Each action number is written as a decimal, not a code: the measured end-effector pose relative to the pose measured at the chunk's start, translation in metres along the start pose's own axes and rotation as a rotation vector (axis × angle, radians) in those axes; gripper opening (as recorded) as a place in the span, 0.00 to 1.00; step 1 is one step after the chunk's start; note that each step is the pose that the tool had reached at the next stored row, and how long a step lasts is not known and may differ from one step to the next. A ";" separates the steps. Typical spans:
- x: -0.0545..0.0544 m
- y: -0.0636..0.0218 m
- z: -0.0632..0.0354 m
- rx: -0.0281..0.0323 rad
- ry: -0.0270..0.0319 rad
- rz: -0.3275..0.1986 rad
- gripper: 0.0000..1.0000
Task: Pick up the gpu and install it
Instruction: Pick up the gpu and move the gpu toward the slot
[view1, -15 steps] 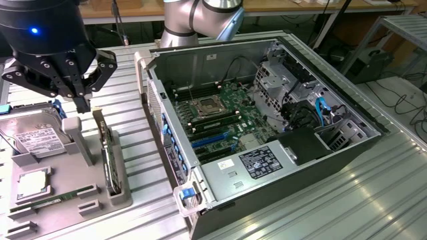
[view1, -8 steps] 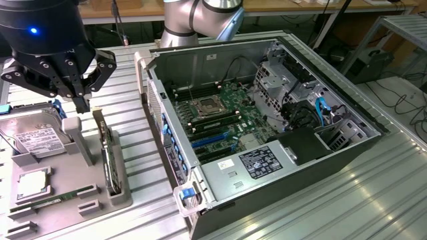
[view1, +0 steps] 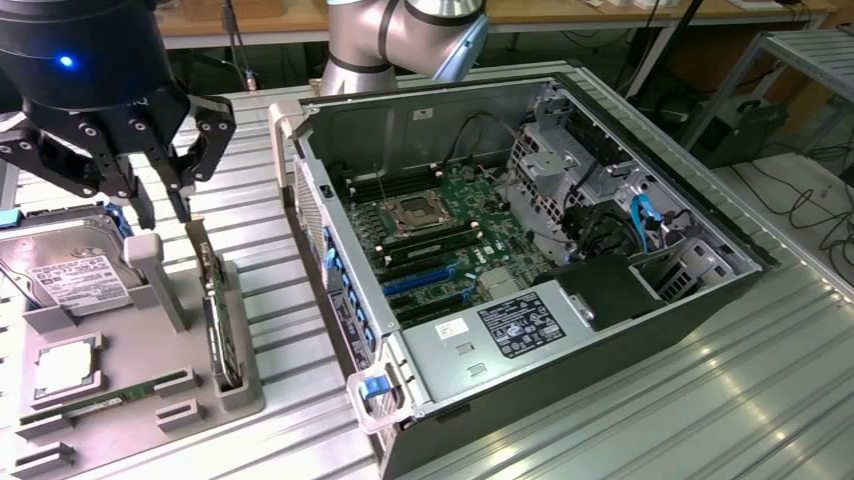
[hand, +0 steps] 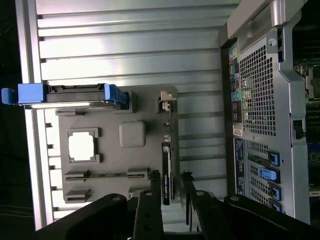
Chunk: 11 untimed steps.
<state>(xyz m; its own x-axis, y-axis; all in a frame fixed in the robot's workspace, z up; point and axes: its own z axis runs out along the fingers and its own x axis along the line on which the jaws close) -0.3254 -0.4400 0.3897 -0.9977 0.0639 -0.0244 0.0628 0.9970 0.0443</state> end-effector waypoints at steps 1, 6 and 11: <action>0.000 0.0000 0.0000 0.0000 0.0000 -0.001 0.36; 0.000 0.0000 0.0000 -0.0001 0.0002 -0.003 0.60; 0.000 -0.0003 0.0046 0.0001 0.0075 -0.010 0.66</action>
<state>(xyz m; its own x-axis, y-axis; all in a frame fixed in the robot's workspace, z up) -0.3249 -0.4401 0.3851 -0.9984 0.0535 -0.0174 0.0527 0.9976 0.0440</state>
